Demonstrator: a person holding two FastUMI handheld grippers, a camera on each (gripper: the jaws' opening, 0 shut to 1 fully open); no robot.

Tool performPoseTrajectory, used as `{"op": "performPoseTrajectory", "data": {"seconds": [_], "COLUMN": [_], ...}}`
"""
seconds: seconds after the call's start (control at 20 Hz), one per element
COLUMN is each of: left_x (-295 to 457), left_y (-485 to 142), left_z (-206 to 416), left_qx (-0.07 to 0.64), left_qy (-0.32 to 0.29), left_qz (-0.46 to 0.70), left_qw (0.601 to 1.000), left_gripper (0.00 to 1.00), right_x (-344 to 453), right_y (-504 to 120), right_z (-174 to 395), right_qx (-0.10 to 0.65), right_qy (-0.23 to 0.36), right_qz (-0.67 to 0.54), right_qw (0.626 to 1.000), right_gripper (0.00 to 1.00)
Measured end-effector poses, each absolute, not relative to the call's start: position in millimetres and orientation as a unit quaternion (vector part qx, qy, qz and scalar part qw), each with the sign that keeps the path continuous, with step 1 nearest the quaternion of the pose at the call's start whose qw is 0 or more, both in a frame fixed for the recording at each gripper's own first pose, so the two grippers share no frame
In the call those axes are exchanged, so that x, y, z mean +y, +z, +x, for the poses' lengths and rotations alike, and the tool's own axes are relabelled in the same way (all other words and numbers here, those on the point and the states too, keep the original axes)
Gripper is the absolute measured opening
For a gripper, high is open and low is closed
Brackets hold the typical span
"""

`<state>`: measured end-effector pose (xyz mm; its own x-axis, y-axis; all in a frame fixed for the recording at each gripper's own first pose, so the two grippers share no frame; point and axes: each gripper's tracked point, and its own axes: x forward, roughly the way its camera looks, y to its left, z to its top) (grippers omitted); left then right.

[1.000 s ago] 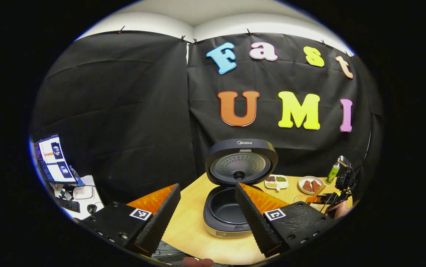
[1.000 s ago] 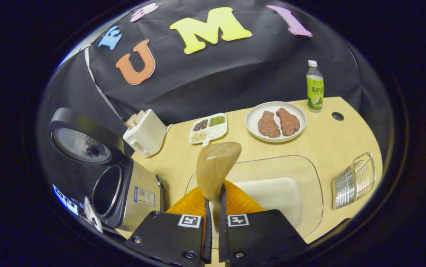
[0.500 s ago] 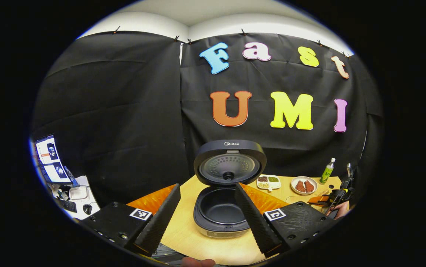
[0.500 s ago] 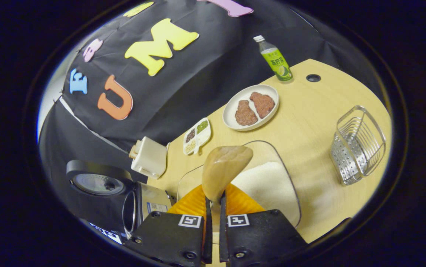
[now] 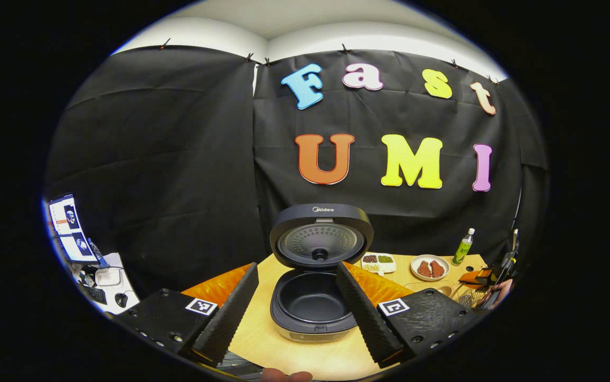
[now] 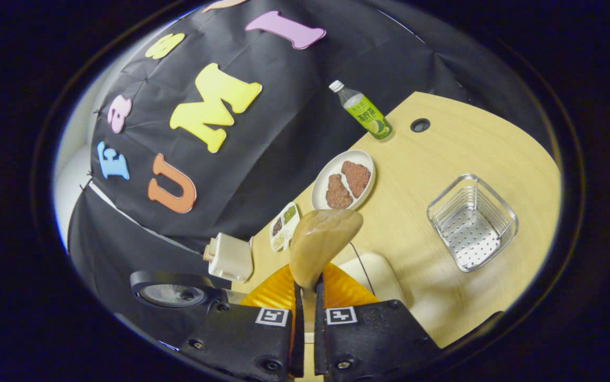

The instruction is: Close the left gripper, press the button to open the rice cooker; take a wooden spoon from the chopstick holder with the right hand, scoop a spoonful of rice and pour it into the rice cooker, then put the wooden spoon back into the chopstick holder.

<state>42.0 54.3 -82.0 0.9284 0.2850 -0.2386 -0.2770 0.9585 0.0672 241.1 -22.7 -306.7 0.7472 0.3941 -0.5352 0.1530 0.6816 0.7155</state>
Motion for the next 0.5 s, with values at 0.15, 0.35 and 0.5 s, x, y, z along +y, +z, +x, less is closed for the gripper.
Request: {"op": "performPoseTrajectory", "data": {"seconds": [0.15,0.35,0.5], "left_x": [53.5,59.6,66.9], "left_y": [-80.5,-80.5,-84.8], "left_z": [38.4,30.7,21.7], "left_qx": [0.120,0.119,0.124], "left_qy": [0.144,0.153,0.162], "left_qz": [0.017,0.015,0.019], "left_qw": [0.982,0.981,0.979], "left_gripper": [0.95,0.95,0.95], "right_x": [-21.3,-3.7,32.7], "right_y": [-287.9,-260.9,-236.2], "right_z": [239.8,240.5,236.5], "right_qx": [0.339,0.330,0.331], "right_qy": [0.074,0.094,0.130], "right_qz": [0.425,0.443,0.453], "right_qw": [0.836,0.828,0.818], "right_gripper": [0.12,0.12,0.12]}}
